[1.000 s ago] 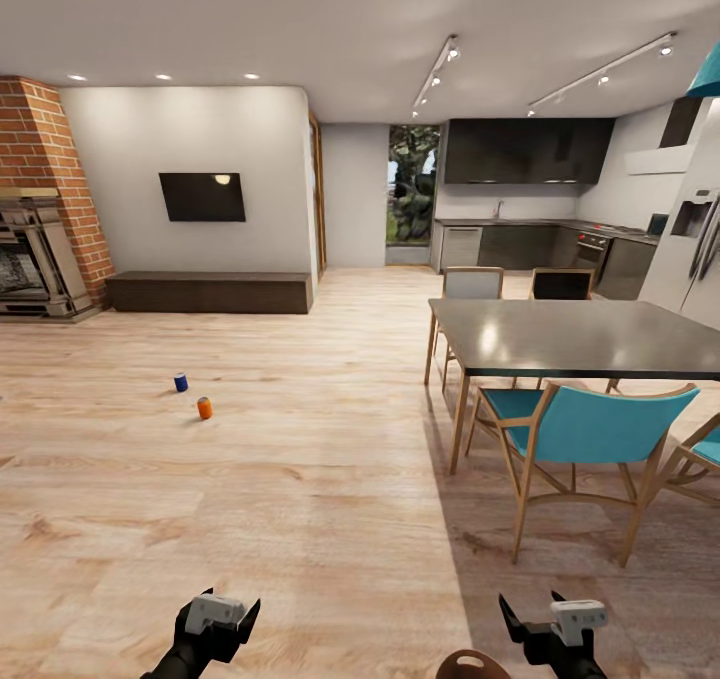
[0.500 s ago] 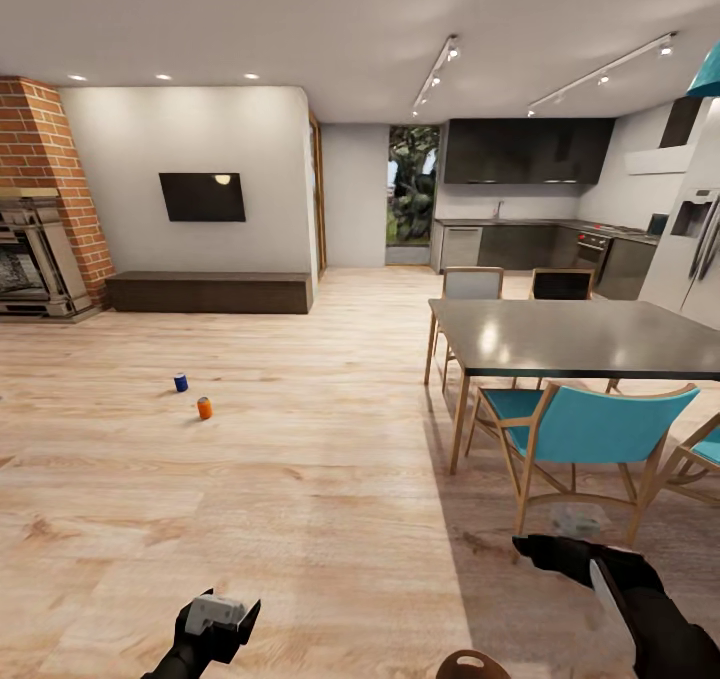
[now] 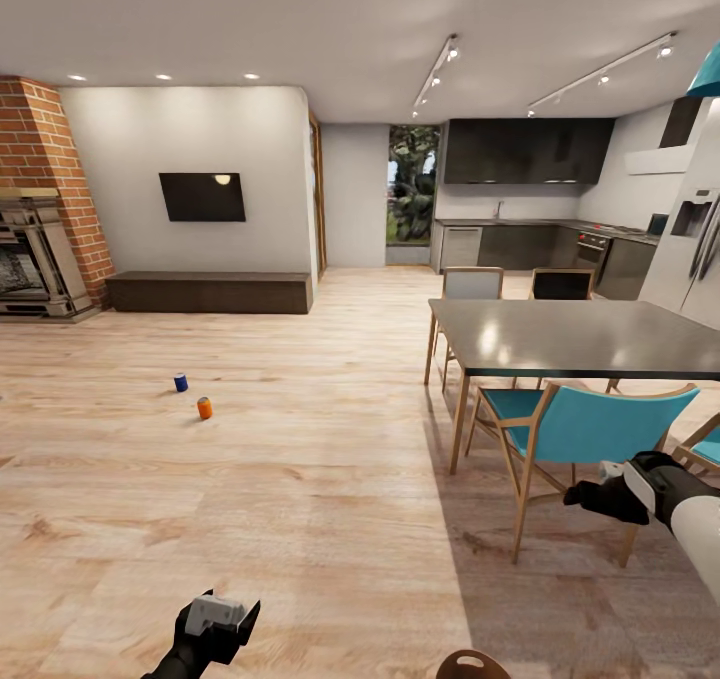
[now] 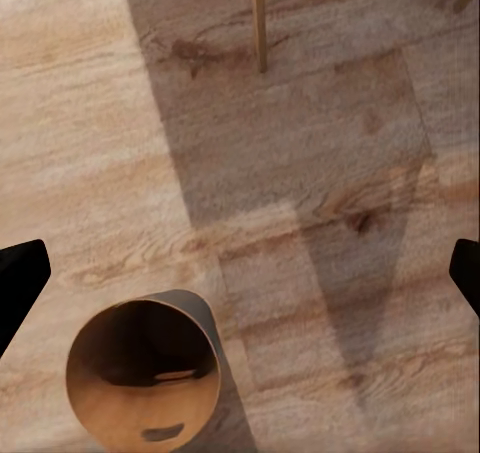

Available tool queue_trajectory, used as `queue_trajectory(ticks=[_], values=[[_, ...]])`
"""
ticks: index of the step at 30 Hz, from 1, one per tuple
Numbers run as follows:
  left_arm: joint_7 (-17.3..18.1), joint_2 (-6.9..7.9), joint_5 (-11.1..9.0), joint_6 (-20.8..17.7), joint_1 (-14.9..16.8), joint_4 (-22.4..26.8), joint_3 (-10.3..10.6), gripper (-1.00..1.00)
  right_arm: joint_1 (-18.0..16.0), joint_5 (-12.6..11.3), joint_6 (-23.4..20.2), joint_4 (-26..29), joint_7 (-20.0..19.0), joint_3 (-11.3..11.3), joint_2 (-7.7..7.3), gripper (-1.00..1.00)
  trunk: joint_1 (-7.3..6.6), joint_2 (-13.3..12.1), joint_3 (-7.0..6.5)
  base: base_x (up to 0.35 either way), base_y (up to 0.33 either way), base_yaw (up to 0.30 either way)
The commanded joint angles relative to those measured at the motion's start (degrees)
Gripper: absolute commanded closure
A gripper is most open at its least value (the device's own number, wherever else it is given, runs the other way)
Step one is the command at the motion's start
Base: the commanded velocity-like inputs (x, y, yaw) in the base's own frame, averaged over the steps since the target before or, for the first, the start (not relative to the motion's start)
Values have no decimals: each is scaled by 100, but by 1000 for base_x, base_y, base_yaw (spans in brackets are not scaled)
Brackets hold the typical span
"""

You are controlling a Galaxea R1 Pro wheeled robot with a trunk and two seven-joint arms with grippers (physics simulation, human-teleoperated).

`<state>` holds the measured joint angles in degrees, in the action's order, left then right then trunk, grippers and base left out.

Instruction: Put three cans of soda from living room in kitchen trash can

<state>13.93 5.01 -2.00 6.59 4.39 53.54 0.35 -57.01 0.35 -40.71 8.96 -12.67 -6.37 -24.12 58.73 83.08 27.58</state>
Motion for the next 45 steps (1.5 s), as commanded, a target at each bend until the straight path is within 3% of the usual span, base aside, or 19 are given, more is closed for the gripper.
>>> queue_trajectory(ticks=[1,45], values=[[-1,0,0,0,0,0,0,-100,-3,-2,6,-9,-4,10,1,-100,0,0,0,0,0,0],[-1,0,-16,-17,0,-76,-65,-100,-12,-74,7,19,-23,24,44,-100,0,0,0,0,0,0]])
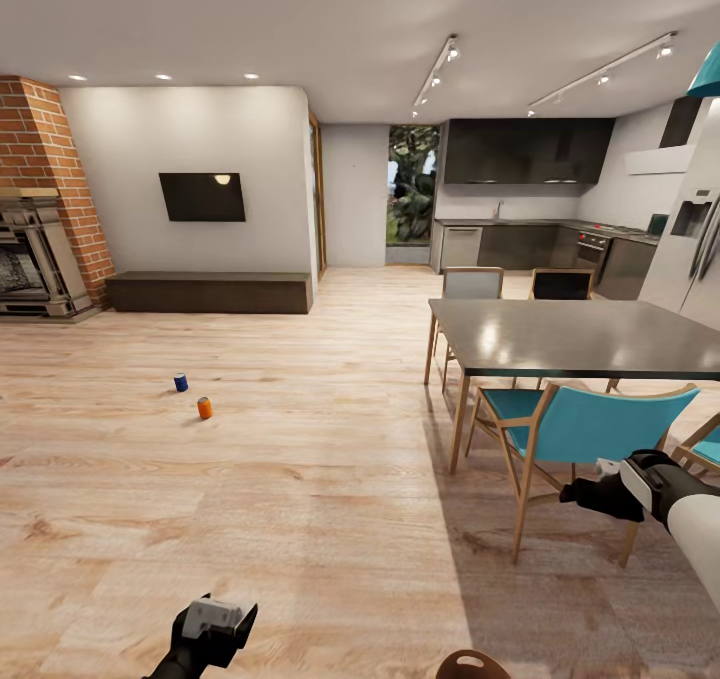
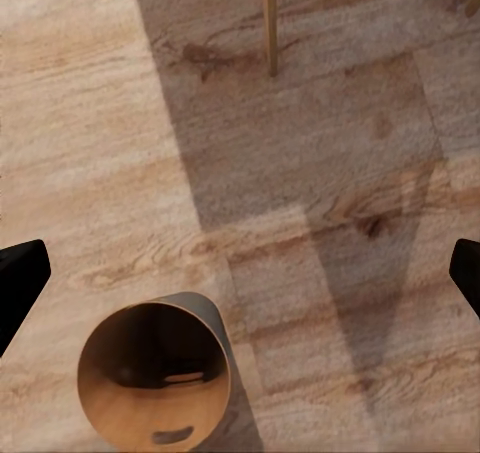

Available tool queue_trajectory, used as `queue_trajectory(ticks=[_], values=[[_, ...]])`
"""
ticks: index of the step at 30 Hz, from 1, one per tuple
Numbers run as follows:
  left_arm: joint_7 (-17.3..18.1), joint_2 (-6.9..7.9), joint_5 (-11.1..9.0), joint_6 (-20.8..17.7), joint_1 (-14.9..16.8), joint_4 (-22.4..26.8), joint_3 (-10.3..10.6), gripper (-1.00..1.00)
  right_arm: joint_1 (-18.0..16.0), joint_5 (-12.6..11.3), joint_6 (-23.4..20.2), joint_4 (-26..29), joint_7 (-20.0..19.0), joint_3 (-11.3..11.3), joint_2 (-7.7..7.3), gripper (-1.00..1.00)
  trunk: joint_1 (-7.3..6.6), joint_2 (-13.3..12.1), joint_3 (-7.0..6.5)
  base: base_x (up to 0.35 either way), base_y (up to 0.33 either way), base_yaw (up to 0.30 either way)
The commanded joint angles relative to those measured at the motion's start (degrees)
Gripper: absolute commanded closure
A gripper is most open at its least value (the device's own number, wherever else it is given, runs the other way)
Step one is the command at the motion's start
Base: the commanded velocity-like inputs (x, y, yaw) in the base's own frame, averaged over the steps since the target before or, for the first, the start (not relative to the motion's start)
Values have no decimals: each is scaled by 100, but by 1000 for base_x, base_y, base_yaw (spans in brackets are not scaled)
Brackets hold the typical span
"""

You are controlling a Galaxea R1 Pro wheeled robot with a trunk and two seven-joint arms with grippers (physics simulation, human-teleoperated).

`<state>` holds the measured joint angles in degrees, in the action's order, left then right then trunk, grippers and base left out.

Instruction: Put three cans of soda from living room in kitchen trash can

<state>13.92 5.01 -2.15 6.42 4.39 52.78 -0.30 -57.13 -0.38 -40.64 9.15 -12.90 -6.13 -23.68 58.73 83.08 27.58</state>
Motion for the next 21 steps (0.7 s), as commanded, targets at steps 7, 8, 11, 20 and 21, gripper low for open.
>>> queue_trajectory(ticks=[7,8,11,20,21], values=[[-6,0,4,-31,2,-4,-13,-100,0,13,-7,-11,34,-4,3,-100,88,160,72,0,0,0],[-7,0,4,-34,1,-4,-13,-100,0,16,-9,-13,39,-3,6,-100,110,201,90,0,0,0],[-5,0,4,-40,4,-4,-14,-100,0,24,-5,-20,47,-9,30,-100,176,321,144,0,0,0],[-6,0,11,-51,1,-4,-14,-100,0,44,-9,-17,30,-4,40,-100,373,682,305,0,0,0],[-5,0,11,-52,0,-4,-14,-100,0,46,-10,-15,25,0,39,-100,395,722,323,0,0,0]])
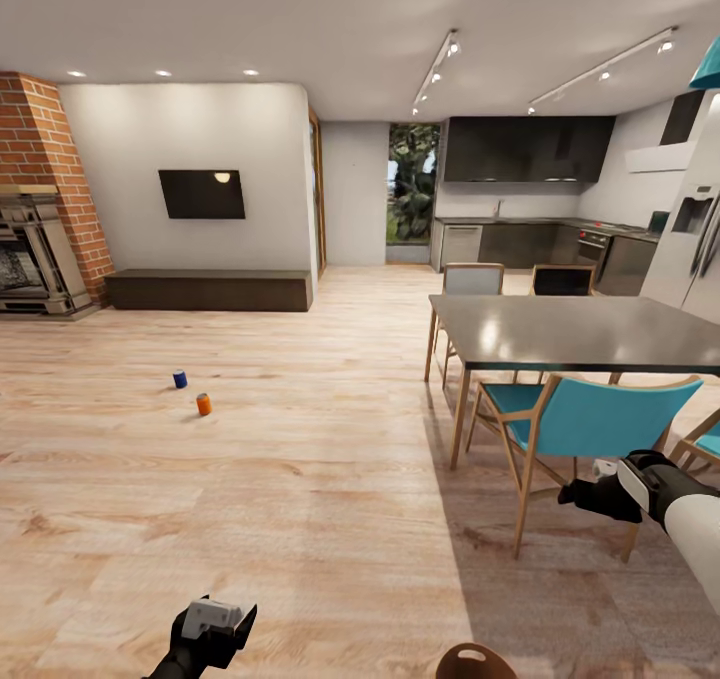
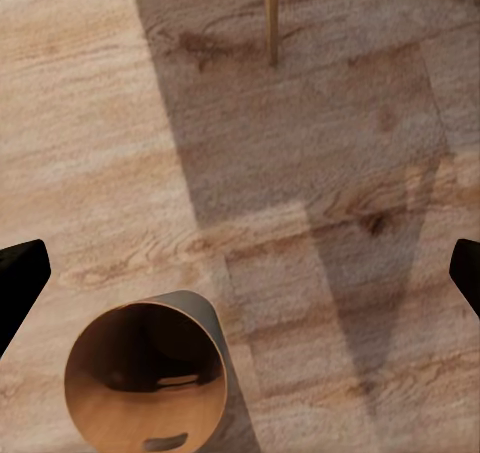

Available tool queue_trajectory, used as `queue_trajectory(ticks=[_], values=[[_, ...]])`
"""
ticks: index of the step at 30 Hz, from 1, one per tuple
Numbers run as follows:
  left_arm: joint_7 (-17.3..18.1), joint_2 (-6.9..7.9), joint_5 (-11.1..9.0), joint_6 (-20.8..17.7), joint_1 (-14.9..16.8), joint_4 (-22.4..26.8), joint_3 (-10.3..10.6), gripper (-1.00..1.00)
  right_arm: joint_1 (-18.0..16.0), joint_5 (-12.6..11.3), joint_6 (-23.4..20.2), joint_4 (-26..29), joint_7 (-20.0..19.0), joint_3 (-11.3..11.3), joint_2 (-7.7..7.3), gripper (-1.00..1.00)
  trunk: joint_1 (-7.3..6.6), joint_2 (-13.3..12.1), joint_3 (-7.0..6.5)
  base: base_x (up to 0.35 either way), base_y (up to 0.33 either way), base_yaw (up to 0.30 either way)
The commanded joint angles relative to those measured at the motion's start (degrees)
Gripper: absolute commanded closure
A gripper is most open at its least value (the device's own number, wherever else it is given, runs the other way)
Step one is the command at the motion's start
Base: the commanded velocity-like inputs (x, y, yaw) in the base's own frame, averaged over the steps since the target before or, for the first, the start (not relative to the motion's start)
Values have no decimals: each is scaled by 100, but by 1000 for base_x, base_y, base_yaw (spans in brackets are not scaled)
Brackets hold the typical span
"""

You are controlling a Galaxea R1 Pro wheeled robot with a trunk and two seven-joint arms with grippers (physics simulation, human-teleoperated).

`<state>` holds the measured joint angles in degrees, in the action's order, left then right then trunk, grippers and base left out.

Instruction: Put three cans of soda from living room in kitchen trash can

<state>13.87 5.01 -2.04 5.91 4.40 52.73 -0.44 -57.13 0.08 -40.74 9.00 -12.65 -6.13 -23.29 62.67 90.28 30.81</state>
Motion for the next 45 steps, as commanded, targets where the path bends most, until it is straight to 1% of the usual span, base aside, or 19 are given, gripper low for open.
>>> queue_trajectory(ticks=[1,7,14,23,26,29,33,42,45], values=[[1,0,0,-1,0,0,0,-100,0,5,-5,2,-2,10,0,-100,23,42,18,0,0,0],[1,0,1,-1,6,-4,0,-100,0,8,-10,5,-17,31,4,-100,154,282,126,0,0,0],[2,0,2,-2,8,-5,7,-100,-3,13,-23,4,-18,64,64,-100,308,563,252,0,0,0],[2,0,2,-4,8,0,30,-100,-8,11,-30,-81,-11,83,85,-100,506,924,413,0,0,0],[2,0,2,-4,8,-5,33,-100,3,6,-14,-92,-54,76,87,-100,572,1044,467,0,0,0],[-6,0,2,-2,8,-8,35,-100,91,8,10,-98,-134,70,87,-100,638,1165,521,0,0,0],[-5,0,2,-2,8,-9,35,-100,106,9,18,-96,-150,63,75,-100,725,1325,593,0,0,0],[-6,0,2,-2,8,-9,41,-100,127,22,19,-99,-357,68,52,-100,923,1686,755,0,0,0],[-7,0,2,-2,8,-9,43,-100,130,25,-18,-156,-372,229,73,-100,989,1806,808,0,0,0]])
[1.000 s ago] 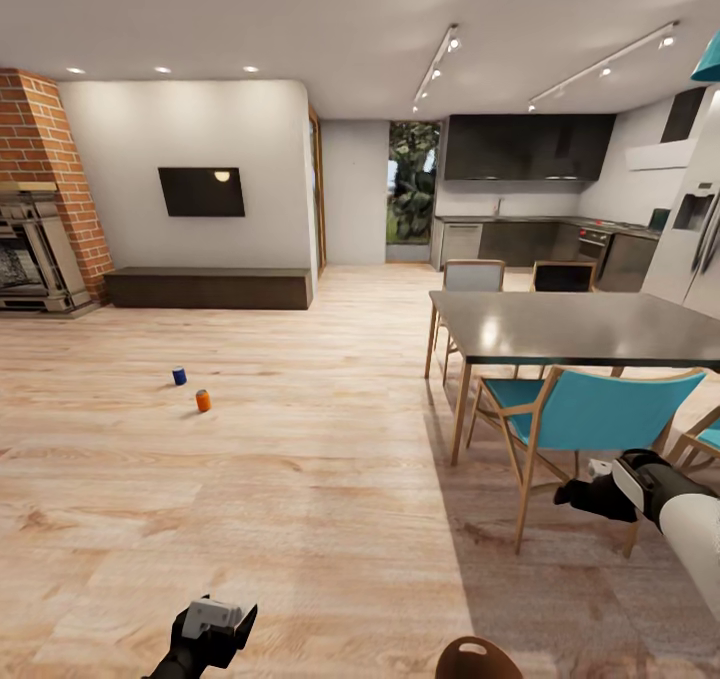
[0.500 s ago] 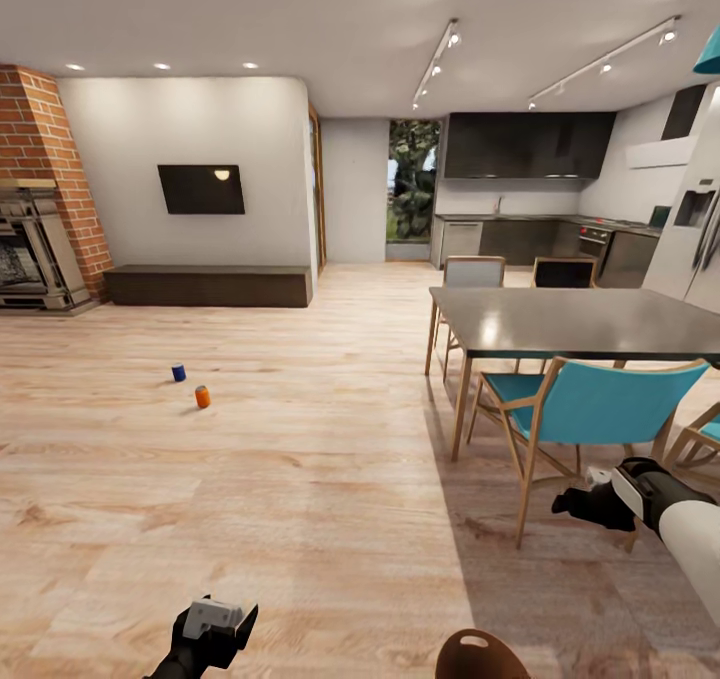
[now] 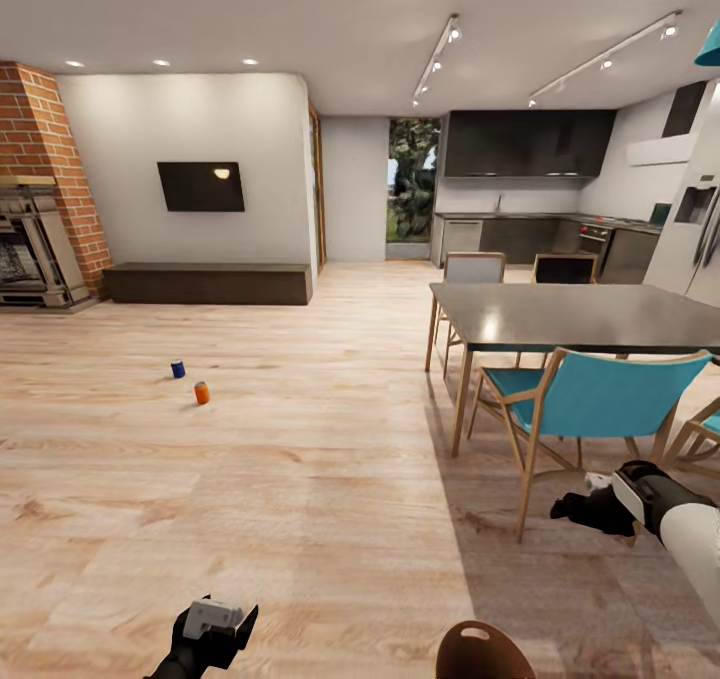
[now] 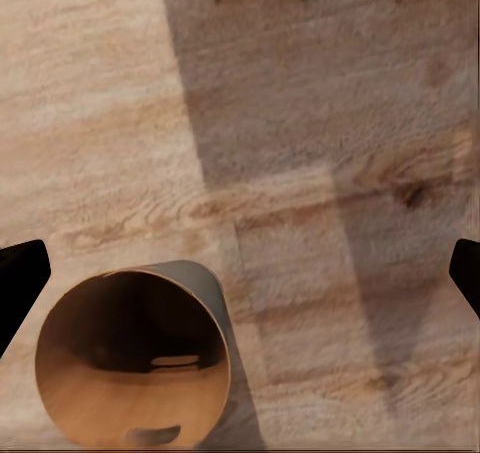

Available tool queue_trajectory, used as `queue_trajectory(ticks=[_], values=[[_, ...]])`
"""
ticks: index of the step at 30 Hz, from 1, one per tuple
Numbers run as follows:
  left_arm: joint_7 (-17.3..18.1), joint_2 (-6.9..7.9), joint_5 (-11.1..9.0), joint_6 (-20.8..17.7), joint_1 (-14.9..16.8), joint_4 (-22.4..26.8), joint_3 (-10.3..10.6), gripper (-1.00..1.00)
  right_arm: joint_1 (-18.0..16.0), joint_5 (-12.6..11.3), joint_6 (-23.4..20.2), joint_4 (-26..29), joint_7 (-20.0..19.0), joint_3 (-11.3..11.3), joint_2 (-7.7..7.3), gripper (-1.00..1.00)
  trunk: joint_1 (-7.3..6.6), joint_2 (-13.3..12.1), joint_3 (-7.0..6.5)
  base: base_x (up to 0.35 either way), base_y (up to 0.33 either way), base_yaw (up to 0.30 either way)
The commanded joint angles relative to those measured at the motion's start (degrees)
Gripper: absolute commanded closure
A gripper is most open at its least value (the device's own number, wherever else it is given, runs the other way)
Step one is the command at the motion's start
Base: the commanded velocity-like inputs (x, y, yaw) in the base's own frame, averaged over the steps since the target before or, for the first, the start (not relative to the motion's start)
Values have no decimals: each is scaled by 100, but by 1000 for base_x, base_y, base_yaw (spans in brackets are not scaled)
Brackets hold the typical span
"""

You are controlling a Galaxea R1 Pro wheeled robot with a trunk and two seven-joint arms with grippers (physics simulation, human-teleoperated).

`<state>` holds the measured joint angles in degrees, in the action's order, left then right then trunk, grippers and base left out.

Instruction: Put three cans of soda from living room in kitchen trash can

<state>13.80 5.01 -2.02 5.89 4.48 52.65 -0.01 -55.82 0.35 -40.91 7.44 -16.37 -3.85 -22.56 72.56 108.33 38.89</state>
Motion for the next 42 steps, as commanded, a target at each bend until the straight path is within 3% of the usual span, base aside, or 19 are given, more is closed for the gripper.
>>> queue_trajectory(ticks=[1,7,11,35,42], values=[[0,0,0,0,0,0,0,-100,0,-2,-15,-25,-2,146,5,-100,23,42,18,0,0,0],[0,0,0,0,0,-17,4,-100,-6,4,-549,24,-10,491,10,-100,154,282,126,0,0,0],[4,0,-5,1,0,-173,9,-100,-7,8,-664,34,-3,519,0,-100,242,443,198,0,0,0],[9,0,0,0,0,-272,10,-100,-8,9,-712,30,-33,571,-28,-100,769,1405,629,0,0,0],[9,0,0,0,2,-272,10,-100,-8,-1,-695,-2,-22,834,13,-100,923,1686,754,0,0,0]])
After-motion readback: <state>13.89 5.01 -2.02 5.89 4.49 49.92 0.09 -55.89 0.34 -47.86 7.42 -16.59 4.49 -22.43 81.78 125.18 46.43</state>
